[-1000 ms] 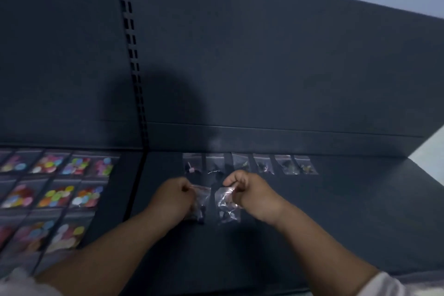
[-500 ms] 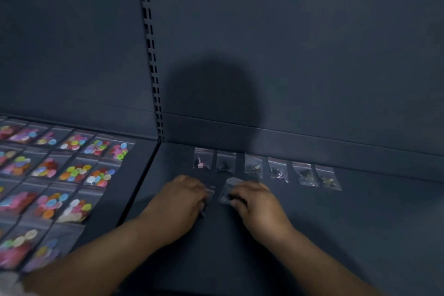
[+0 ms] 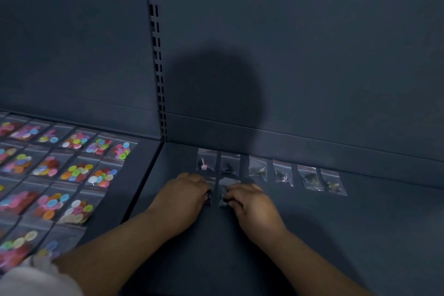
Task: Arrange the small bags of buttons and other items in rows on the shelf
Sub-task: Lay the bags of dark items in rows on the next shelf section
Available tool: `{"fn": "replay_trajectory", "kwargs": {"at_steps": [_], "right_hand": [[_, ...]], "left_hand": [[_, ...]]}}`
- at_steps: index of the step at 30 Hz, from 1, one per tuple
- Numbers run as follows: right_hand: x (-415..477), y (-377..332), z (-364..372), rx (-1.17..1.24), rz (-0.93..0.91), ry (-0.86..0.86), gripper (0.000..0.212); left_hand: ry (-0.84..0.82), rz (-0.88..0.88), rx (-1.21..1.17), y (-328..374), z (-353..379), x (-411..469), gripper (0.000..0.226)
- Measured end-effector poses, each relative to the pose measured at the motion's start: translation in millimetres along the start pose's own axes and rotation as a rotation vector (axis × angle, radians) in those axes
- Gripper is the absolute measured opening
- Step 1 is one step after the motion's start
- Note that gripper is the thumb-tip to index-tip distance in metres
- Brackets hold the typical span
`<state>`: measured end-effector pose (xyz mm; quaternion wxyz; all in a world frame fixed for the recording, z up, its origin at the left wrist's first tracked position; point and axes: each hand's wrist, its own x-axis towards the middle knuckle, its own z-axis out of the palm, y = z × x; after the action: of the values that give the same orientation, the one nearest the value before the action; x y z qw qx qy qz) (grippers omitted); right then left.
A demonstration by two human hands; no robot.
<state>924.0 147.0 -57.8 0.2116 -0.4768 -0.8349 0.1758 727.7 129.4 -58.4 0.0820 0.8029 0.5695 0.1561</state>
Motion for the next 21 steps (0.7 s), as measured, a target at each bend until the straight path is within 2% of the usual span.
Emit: {"fn": "replay_trajectory", "kwargs": {"at_steps": [21], "right_hand": [[5.5, -2.3, -3.9, -0.014, -0.026, -0.016, 0.018]], "left_hand": [[-0.028, -0.025, 0.011, -2.2, -0.3, 7.3, 0.028]]}}
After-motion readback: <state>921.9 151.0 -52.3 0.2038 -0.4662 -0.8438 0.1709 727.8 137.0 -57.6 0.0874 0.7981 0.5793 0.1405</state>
